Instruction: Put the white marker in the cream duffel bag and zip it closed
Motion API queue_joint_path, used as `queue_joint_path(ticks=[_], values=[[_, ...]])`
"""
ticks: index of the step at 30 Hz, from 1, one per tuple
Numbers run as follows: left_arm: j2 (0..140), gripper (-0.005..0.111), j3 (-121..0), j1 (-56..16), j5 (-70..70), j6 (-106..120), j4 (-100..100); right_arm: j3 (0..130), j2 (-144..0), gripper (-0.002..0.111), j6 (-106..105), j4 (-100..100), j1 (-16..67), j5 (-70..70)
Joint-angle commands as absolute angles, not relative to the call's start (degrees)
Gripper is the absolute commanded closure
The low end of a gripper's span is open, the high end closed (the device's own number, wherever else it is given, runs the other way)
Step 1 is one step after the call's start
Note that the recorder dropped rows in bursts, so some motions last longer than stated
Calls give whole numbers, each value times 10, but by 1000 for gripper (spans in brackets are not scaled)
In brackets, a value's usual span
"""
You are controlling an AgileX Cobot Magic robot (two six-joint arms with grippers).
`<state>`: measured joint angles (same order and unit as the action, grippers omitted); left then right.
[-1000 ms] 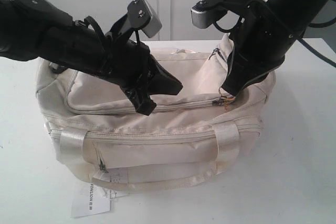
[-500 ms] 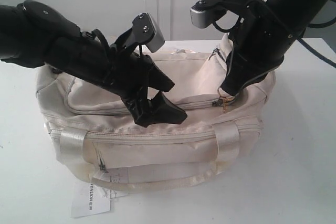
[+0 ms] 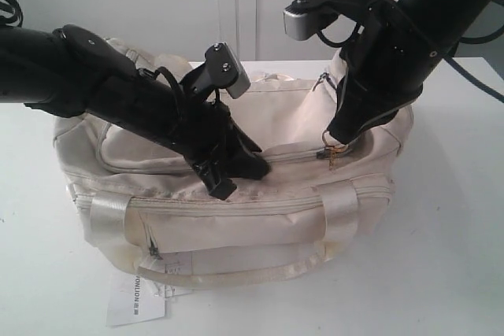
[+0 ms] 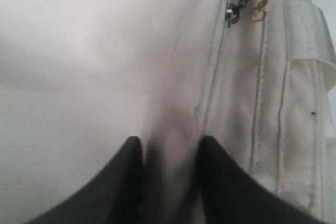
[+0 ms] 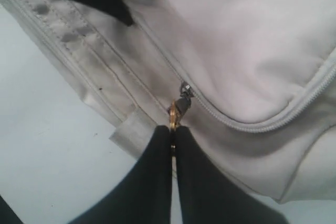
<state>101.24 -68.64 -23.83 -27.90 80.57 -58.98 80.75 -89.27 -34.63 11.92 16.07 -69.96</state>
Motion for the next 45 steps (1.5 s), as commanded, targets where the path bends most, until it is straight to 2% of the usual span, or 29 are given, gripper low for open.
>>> queue_joint_path(ticks=[1,13,19,45], values=[[1010,107,-688,-241,-283,808,-601,805,-887,108,-346,120,158,-700],[972,107,-688,-241,-302,638,-525,805,-887,108,-327,51,143,-700],[964,107,-688,-241,-308,631,-520,805,-887,108,-327,40,119,-700],[960,107,-688,-241,-330,629,-518,805,-887,108,-311,-42,118,-654]])
